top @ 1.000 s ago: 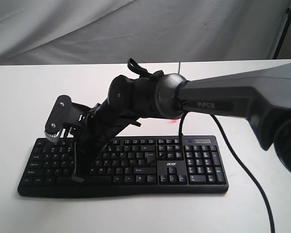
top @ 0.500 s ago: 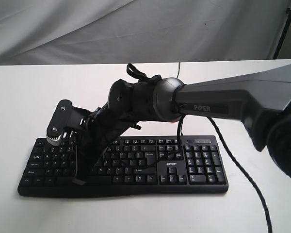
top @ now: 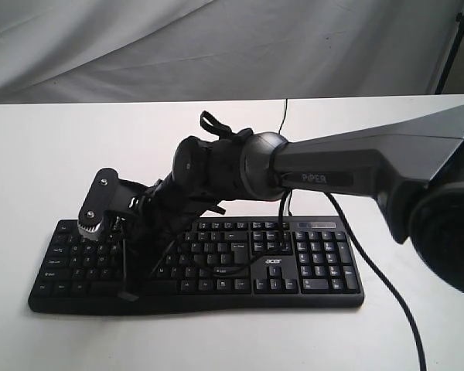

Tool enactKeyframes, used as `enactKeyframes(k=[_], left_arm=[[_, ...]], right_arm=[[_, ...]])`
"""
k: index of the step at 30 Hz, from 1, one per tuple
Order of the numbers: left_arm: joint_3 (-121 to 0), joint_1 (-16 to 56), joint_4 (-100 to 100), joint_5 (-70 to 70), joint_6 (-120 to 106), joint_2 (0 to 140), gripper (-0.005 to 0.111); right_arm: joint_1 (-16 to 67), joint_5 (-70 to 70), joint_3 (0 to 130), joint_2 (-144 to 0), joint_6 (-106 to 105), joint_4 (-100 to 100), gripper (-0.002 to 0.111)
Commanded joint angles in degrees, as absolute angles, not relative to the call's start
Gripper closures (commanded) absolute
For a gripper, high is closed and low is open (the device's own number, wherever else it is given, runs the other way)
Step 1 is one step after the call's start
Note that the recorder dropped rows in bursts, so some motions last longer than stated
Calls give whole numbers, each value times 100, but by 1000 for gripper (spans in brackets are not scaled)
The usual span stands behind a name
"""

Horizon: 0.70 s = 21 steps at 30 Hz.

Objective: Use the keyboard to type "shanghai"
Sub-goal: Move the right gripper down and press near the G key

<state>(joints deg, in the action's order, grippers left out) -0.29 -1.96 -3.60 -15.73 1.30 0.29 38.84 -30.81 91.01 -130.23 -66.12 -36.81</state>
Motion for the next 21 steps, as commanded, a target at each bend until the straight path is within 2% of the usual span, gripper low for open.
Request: enactKeyframes(k=[1, 21], left_arm=[[0, -175, -356, -1524, 139, 0, 106], [0, -175, -356, -1524, 139, 0, 106]], right_arm=[[3875, -3106, 9143, -13017, -6659, -3685, 108], [3886, -3153, 9143, -12623, -6649, -3636, 108]])
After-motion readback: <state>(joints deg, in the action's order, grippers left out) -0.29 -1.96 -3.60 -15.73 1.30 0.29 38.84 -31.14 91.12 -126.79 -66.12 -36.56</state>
